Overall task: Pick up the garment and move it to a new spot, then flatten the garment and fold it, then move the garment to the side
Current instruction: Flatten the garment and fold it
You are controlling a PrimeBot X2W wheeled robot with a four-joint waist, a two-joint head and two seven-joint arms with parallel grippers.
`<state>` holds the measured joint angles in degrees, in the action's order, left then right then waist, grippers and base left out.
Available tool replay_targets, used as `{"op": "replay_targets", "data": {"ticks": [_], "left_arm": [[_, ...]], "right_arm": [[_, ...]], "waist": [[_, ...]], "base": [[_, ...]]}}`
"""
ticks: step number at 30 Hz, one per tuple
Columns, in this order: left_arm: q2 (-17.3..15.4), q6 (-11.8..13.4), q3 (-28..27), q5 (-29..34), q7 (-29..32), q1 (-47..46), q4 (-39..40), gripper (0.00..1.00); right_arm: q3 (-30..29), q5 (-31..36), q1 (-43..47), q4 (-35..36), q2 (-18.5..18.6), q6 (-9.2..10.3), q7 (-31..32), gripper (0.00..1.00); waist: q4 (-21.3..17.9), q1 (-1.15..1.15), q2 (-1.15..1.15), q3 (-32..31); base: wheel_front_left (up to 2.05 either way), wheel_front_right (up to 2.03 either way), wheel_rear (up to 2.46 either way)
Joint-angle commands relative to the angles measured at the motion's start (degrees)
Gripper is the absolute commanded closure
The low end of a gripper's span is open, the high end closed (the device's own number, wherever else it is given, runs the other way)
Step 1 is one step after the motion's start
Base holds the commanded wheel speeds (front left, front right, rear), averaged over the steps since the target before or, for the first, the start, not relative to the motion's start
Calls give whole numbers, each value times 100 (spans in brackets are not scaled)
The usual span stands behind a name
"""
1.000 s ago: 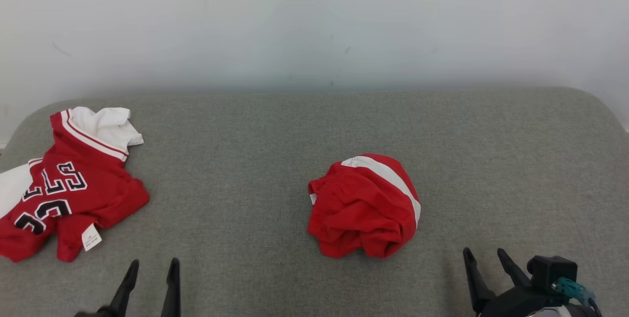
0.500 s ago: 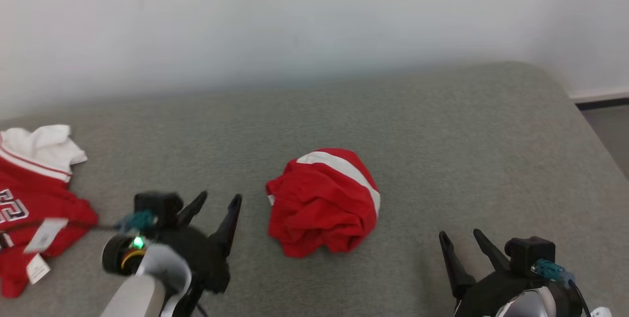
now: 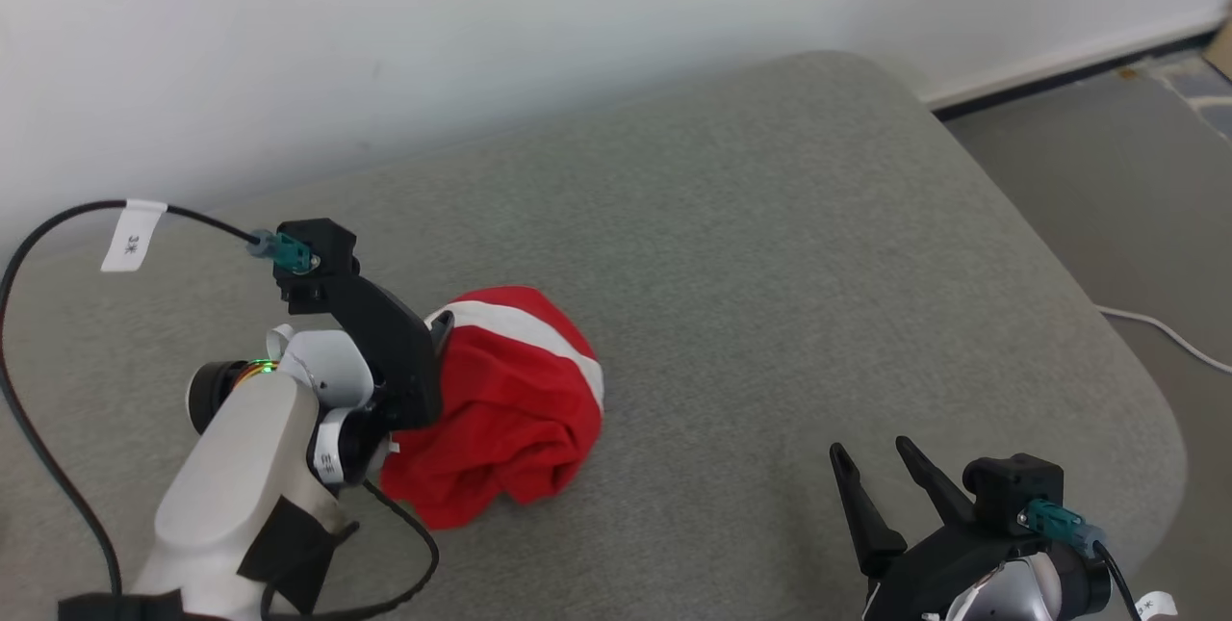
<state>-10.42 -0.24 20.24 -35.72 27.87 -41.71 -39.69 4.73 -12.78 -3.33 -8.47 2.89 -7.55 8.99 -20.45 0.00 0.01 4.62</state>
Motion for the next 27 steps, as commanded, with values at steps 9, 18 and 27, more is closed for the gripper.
{"op": "replay_targets", "data": {"ticks": [9, 18, 27], "left_arm": [[-59, 393, 80, 75, 594, -492, -491, 0], [-5, 352, 214, 59, 839, -559, -496, 100], [330, 221, 64, 109, -634, -1012, 217, 100]], "right_arm": [[27, -77, -118, -79, -2, 12, -152, 0], [-33, -101, -132, -149, -1, 12, -205, 0], [-41, -85, -216, -197, -2, 12, -236, 0]], "waist": [[-526, 0, -1, 404], [-444, 0, -1, 415], [-270, 0, -1, 420]], "base": [[0, 0, 0], [0, 0, 0], [0, 0, 0]]}}
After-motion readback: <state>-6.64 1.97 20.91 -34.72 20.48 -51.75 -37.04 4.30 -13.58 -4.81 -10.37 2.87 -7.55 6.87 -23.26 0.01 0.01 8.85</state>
